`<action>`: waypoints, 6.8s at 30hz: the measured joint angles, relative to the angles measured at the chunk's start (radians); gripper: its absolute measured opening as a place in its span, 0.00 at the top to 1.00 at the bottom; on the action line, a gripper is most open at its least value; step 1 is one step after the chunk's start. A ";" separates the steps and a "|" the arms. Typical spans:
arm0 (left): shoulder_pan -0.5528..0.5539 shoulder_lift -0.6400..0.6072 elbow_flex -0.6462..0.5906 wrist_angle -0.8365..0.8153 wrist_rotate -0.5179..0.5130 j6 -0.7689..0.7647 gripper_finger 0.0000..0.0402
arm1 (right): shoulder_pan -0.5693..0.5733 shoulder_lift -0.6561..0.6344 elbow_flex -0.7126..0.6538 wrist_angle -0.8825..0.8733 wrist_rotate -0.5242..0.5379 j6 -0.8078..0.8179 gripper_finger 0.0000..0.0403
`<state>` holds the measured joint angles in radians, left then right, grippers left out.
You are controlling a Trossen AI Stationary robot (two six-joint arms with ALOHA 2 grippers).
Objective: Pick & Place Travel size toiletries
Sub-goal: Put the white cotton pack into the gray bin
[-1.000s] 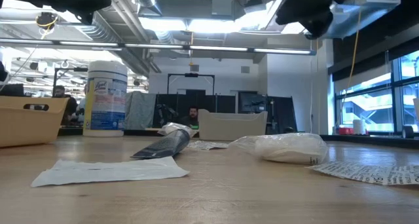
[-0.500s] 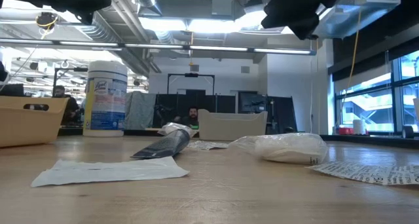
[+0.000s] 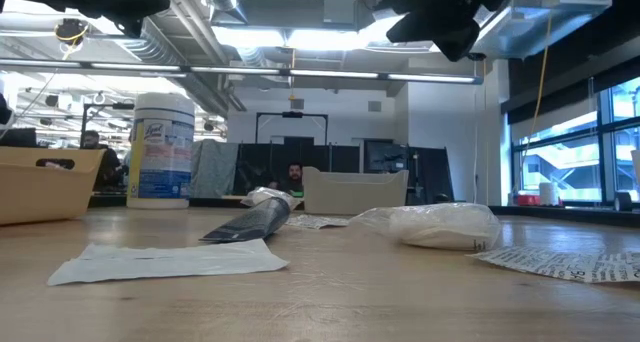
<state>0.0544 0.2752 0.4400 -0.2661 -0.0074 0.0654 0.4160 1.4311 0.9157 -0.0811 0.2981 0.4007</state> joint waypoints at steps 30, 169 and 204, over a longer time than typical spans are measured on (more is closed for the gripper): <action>0.000 0.000 0.000 0.000 0.000 0.000 0.80 | 0.010 0.039 0.000 0.044 0.055 -0.074 0.55; 0.000 0.000 0.000 0.000 0.000 0.000 0.80 | -0.793 0.338 0.430 -0.264 -0.022 -0.520 1.00; 0.000 0.000 0.000 -0.001 0.000 0.000 0.80 | -0.973 0.476 0.430 -0.247 -0.108 -0.513 0.93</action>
<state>0.0544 0.2752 0.4400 -0.2668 -0.0074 0.0654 -0.5571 1.9076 1.3460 -0.3283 0.1905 -0.1123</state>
